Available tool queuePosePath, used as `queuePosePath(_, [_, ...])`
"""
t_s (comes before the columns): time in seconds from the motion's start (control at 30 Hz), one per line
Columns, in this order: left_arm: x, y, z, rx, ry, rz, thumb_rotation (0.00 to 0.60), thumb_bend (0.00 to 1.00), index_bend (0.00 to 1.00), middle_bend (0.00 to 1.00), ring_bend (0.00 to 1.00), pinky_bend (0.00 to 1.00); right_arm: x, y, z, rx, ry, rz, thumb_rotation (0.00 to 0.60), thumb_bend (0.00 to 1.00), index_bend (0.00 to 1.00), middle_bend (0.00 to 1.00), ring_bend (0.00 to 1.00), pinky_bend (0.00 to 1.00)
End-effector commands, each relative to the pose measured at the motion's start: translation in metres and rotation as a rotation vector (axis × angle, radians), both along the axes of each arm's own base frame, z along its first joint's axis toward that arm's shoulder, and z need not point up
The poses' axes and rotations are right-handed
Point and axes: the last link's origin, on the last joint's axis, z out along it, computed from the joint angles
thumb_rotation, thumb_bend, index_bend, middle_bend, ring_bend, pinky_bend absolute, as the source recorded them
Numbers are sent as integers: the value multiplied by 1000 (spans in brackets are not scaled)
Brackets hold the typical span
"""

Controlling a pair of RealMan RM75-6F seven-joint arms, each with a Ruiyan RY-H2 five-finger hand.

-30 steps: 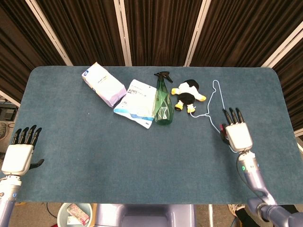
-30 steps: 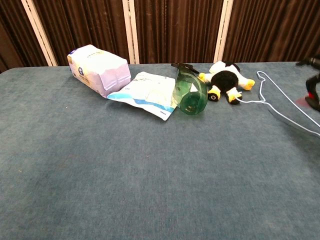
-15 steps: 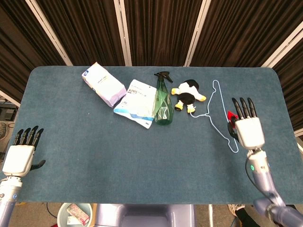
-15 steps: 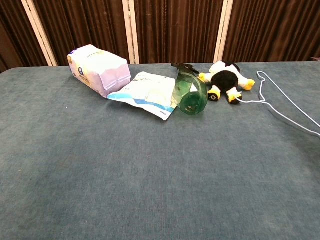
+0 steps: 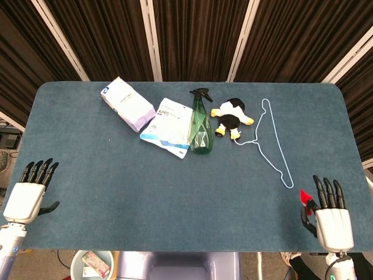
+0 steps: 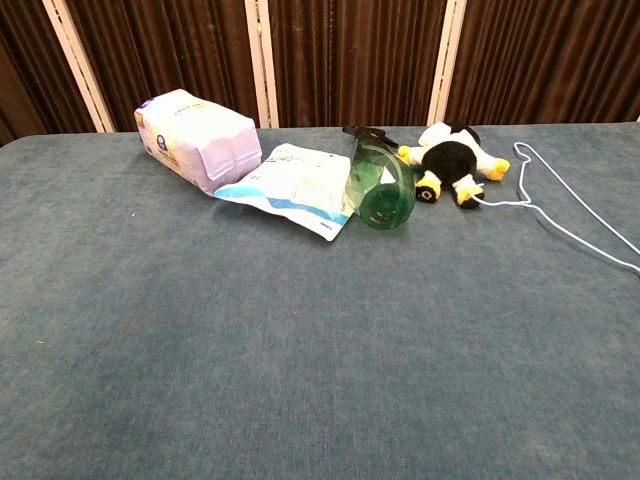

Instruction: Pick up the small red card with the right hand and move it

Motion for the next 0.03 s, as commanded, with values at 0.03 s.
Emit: queuePosePath(0.03, [0, -1, 1, 2, -2, -3, 600, 145, 0, 0, 0, 0, 2, 2, 0, 6, 2, 11, 600, 576, 591, 26, 0, 0])
